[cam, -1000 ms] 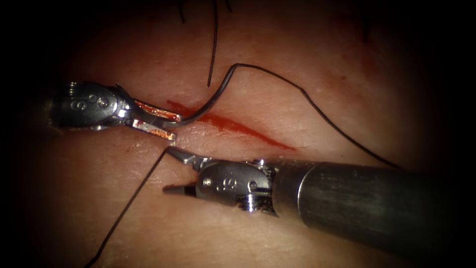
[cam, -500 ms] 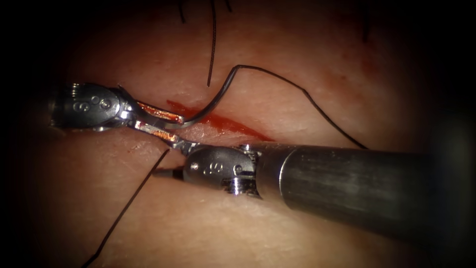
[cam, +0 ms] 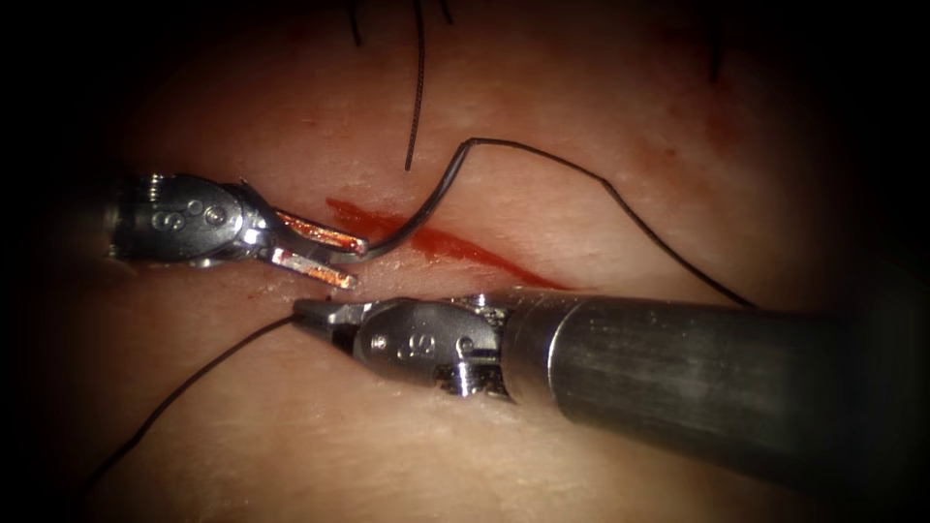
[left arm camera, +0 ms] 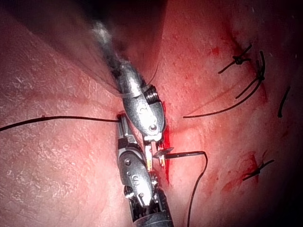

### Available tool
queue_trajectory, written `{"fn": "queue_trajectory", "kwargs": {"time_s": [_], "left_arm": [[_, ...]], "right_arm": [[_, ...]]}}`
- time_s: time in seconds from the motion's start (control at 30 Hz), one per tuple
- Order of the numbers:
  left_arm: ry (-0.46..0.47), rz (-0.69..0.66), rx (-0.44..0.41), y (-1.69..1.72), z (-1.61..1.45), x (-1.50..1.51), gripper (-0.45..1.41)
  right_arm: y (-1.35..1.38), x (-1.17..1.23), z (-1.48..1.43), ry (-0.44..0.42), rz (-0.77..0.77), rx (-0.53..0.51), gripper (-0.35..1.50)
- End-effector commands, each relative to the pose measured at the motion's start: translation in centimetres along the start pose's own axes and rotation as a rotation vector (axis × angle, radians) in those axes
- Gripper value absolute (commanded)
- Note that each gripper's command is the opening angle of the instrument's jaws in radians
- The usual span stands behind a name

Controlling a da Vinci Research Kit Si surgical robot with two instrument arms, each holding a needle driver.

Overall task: Wound Closure
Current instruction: Pull the thread all the way through the tissue using the right gripper, leaving a small piece on the end

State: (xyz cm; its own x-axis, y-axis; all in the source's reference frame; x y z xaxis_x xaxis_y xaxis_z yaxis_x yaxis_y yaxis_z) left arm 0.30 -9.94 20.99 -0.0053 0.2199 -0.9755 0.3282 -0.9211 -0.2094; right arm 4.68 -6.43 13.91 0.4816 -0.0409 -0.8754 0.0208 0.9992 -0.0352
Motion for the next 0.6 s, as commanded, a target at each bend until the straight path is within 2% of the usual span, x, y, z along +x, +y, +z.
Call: {"fn": "queue_trajectory", "kwargs": {"time_s": [0.03, 0.6], "left_arm": [[0.002, -0.001, -0.002, 0.03, 0.06, -0.07, -0.45], [0.000, -0.002, -0.004, 0.03, 0.06, -0.06, -0.45]], "right_arm": [[-0.09, 0.07, 0.09, 0.007, -0.001, 0.006, -0.35], [-0.33, 0.35, 0.04, 0.026, -0.012, 0.028, -0.35]]}}
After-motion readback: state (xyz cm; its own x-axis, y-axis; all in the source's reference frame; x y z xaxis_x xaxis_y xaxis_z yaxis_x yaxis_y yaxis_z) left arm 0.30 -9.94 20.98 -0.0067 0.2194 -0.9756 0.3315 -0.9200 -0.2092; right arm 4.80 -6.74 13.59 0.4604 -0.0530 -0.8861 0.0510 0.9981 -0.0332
